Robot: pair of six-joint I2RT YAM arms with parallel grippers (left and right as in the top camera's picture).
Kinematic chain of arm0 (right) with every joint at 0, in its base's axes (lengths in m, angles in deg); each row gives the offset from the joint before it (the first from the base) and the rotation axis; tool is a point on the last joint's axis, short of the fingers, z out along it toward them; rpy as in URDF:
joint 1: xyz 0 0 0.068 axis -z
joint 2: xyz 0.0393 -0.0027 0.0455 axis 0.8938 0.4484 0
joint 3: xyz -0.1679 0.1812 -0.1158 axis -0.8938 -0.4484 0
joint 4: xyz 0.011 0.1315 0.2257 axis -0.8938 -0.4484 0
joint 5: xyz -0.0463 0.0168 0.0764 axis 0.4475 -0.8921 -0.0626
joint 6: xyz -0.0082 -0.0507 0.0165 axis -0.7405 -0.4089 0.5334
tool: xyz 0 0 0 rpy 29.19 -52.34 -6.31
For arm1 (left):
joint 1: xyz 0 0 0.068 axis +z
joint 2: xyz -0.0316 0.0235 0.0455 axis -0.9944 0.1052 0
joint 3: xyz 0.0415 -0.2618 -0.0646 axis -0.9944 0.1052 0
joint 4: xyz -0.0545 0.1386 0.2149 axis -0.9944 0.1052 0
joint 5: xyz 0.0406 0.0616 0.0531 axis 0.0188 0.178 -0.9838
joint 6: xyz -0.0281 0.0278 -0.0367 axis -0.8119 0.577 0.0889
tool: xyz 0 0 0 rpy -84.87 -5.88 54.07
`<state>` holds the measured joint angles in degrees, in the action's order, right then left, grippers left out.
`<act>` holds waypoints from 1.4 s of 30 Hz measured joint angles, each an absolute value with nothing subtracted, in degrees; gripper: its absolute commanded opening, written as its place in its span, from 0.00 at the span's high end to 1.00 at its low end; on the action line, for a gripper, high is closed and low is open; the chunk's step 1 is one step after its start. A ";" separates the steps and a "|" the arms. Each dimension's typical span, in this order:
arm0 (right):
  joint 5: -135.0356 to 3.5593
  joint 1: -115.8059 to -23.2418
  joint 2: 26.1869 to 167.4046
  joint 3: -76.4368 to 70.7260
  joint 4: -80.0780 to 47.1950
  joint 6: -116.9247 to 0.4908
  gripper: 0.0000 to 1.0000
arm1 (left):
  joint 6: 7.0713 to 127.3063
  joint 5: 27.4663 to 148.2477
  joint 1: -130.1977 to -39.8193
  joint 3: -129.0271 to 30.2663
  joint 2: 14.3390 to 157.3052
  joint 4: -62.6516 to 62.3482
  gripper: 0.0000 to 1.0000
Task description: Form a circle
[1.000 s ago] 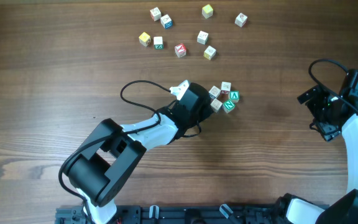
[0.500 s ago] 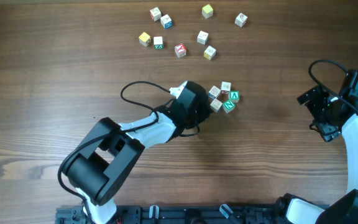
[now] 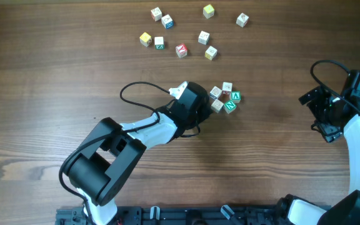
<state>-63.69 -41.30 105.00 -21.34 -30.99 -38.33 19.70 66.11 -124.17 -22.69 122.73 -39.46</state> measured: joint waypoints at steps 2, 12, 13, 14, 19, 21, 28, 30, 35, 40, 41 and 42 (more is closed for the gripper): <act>-63.69 -41.30 105.00 -21.34 -30.99 -38.33 0.00 | 19.70 66.02 -124.19 -22.69 122.73 -39.64 0.96; -63.69 -41.30 105.00 -21.34 -31.01 -38.33 0.00 | 19.70 66.20 -124.19 -22.69 122.73 -39.99 0.96; -63.69 -41.30 105.00 -21.34 -31.01 -38.33 0.00 | 19.70 66.39 -124.19 -22.69 122.73 -39.99 0.96; -63.69 -41.30 105.00 -21.34 -31.01 -38.33 0.00 | 19.70 66.61 -124.19 -22.69 122.73 -39.99 0.96; -63.69 -41.30 105.00 -21.34 -30.99 -38.33 0.00 | 19.70 67.64 -124.27 -22.69 122.73 -40.53 0.96; -63.69 -41.30 105.00 -21.34 -30.99 -38.33 0.00 | 19.70 67.64 -124.41 -22.69 122.73 -40.93 0.96; -63.69 -41.30 105.00 -21.34 -31.01 -38.33 0.00 | 19.70 67.55 -124.56 -22.69 122.73 -41.08 0.96; -63.69 -41.30 105.00 -21.34 -31.01 -38.33 0.00 | 19.70 67.38 -124.56 -22.69 122.73 -41.23 0.96; -63.69 -41.30 105.00 -21.34 -31.01 -38.33 0.00 | 19.70 66.94 -124.56 -22.69 122.73 -41.30 0.96; -63.69 -41.30 105.00 -21.34 -31.01 -38.33 0.00 | 19.70 66.31 -124.56 -22.69 122.73 -41.47 0.96; -63.69 -41.30 105.00 -21.34 -31.01 -38.33 0.00 | 19.70 66.09 -124.56 -22.69 122.73 -41.65 0.96; -63.69 -41.30 105.00 -21.34 -31.01 -38.31 0.00 | 19.70 66.07 -124.56 -22.69 122.73 -41.76 0.96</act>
